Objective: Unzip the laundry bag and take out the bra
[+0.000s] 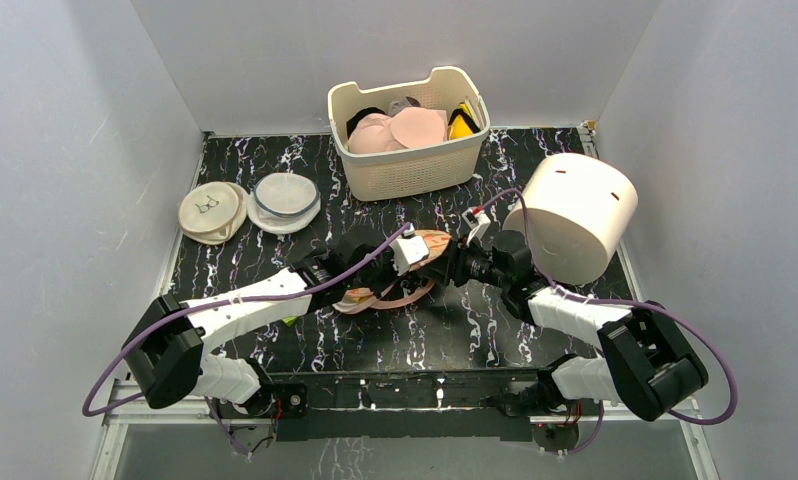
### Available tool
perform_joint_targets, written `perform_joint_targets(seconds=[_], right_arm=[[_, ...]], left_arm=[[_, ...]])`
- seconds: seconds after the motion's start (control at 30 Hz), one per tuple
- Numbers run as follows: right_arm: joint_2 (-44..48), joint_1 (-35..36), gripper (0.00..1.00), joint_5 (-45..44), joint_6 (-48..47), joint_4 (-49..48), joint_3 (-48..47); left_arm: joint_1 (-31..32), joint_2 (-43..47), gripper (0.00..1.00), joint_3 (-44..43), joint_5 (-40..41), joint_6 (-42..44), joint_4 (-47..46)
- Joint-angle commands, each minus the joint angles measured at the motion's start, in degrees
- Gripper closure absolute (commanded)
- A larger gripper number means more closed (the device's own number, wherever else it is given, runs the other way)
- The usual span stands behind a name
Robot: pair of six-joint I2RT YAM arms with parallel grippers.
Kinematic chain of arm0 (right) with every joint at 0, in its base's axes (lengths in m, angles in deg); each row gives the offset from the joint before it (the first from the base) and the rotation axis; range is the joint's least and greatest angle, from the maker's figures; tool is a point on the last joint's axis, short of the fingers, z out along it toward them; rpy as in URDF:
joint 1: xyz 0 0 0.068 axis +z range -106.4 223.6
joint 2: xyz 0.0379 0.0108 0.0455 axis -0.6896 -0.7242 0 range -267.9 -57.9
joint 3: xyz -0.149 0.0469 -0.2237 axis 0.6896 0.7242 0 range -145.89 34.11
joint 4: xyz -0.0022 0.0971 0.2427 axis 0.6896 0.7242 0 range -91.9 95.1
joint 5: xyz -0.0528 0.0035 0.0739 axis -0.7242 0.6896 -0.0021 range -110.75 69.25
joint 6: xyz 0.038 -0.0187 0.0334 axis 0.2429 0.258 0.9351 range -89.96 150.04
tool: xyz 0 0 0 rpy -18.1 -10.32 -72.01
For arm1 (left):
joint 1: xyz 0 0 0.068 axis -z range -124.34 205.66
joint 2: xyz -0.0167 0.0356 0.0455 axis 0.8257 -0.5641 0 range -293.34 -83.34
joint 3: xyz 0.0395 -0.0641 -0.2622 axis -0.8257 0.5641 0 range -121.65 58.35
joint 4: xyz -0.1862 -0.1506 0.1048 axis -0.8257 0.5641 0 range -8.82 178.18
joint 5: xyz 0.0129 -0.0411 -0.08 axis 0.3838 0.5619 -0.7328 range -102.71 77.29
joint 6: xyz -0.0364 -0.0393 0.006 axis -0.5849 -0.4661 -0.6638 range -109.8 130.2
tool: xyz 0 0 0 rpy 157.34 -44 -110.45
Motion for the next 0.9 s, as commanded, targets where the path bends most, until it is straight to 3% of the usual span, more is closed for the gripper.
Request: perform_joint_targets(seconds=[0.0,0.43,0.87], right_arm=[[0.6,0.0,0.58,-4.9,2.2,-5.0,1.3],[-4.2,2.1,0.57,-5.1,7.5,-14.2,0.8],[-4.3,2.2,0.82,-6.0,7.1,-11.8,-0.7]], left_arm=[[0.0,2.4,1.00,-0.9,-2.3,-0.9,-0.6],[0.1,1.4,1.00,-1.4,-4.2,-1.9,-0.7],[0.1,1.5,1.00,-1.4,-4.2,-1.8,-0.7]])
